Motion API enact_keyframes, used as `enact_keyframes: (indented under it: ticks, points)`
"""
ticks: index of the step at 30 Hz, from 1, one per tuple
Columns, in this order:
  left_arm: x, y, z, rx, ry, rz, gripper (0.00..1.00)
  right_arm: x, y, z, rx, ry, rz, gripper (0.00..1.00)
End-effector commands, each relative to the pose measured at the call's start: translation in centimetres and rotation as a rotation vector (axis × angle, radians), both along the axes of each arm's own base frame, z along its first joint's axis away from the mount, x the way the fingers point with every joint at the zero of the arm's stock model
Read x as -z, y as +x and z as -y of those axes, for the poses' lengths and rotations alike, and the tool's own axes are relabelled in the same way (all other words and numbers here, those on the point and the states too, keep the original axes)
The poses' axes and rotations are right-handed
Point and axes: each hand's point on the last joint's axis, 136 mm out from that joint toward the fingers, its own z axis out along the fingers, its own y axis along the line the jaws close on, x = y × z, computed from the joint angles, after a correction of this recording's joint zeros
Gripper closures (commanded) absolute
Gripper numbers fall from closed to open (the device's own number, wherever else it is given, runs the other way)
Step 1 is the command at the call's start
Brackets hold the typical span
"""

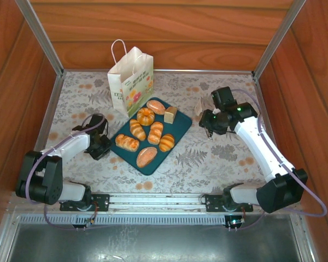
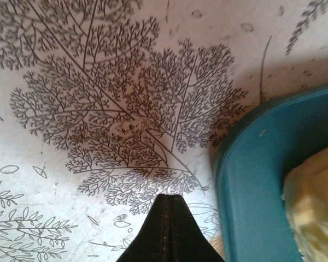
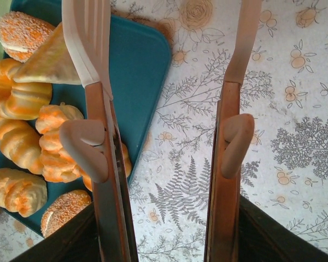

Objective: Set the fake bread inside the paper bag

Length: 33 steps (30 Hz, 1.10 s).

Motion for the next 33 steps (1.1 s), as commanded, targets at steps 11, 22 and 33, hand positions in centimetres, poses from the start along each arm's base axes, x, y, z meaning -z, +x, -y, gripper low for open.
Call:
enact_keyframes:
  ticks: [11,22,33]
  points:
    - [1.3,0.8,3.4,0.048,-0.046,0.058,1.00,-1.2,0.8,0.2,-0.012,-0.012,0.038,0.43]
    - [1.4,2.9,10.2,0.250,-0.104,0.063,1.00,-1.2,0.8,1.6,0.028,-0.056,0.048,0.43]
    - [1.2,4.0,18.0,0.458,-0.177,0.060,1.00,-0.8,1.4,3.4,0.089,-0.075,0.043,0.43]
